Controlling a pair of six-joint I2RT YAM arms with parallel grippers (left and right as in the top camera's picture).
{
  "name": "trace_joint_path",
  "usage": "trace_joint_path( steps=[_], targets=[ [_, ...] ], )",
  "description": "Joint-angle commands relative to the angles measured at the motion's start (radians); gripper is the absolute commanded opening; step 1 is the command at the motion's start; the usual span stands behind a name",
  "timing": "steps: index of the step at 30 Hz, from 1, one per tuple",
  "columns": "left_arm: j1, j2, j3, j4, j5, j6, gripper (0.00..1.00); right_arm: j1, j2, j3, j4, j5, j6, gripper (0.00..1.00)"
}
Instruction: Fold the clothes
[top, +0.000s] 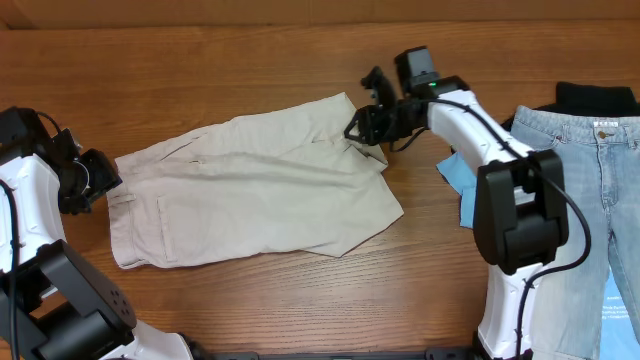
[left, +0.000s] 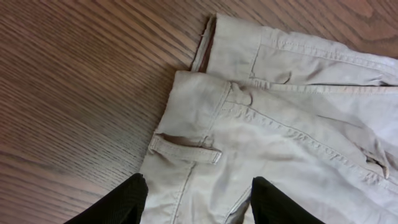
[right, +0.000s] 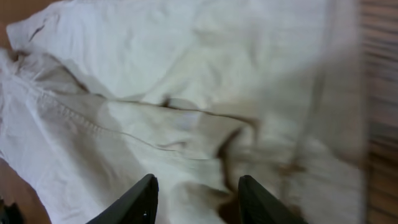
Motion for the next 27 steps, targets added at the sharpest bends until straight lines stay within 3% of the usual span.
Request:
trace_joint_path(
  steps=[1, 6, 8, 10, 14, 27],
  targets=[
    [-0.006, -0.004, -0.006, 0.006, -0.007, 0.0, 0.57, 0.07, 0.024, 0.012, 0.011, 0.068, -0.002, 0.46],
    [-0.006, -0.004, -0.006, 0.006, -0.007, 0.0, 0.58, 0.109, 0.037, 0.012, 0.016, 0.203, 0.035, 0.4],
    [-0.006, -0.004, -0.006, 0.007, -0.006, 0.0, 0.58, 0.109, 0.037, 0.012, 0.016, 0.257, 0.066, 0.51],
    [-0.006, -0.004, -0.006, 0.009, -0.006, 0.0, 0.58, 0.102, 0.037, 0.012, 0.02, 0.266, 0.065, 0.54],
    [-0.006, -0.004, -0.006, 0.005, -0.006, 0.0, 0.58, 0.08, 0.037, 0.015, 0.028, 0.224, -0.023, 0.46],
    [-0.008, -0.004, -0.006, 0.01, -0.006, 0.0, 0.59, 0.066, 0.063, 0.014, 0.041, 0.074, -0.056, 0.5]
  ],
)
